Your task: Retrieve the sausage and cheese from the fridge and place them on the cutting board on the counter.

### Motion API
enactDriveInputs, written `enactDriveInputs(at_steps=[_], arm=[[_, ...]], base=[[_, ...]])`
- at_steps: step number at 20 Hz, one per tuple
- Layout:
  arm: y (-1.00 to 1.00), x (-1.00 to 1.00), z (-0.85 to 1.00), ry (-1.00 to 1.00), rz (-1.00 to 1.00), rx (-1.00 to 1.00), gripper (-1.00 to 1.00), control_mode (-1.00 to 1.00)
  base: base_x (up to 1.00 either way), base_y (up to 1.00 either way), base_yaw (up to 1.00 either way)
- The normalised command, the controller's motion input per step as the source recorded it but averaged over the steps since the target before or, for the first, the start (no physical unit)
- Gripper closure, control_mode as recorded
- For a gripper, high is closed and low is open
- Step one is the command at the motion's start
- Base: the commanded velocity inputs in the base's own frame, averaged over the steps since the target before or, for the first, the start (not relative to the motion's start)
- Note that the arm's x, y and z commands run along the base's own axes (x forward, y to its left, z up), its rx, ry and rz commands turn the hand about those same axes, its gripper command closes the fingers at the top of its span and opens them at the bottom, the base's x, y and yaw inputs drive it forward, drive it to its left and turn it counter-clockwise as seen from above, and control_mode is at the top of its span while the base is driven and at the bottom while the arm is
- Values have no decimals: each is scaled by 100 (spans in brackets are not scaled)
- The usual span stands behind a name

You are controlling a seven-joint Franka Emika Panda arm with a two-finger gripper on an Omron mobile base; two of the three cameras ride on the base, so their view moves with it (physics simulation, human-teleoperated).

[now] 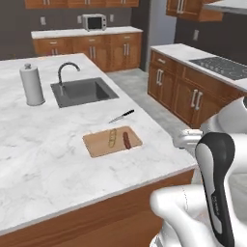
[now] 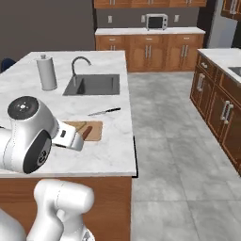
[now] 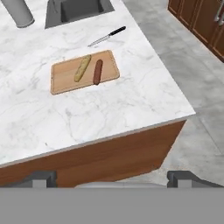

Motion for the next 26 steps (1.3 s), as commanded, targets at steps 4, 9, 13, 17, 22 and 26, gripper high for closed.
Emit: enactDriveInputs(at_steps=[4,9,13,17,22,26], arm=[[0,0,0,0,0,0,-100,100],[0,0,0,0,0,0,-100,100],[0,0,0,0,0,0,-100,100],[0,0,0,0,0,0,-100,100],[0,0,0,0,0,0,-100,100],[0,0,0,0,0,0,-100,100]], base=[[3,12,-95],[0,6,-100],[0,4,-100],[0,4,-100],[0,4,-100],[8,12,-94]])
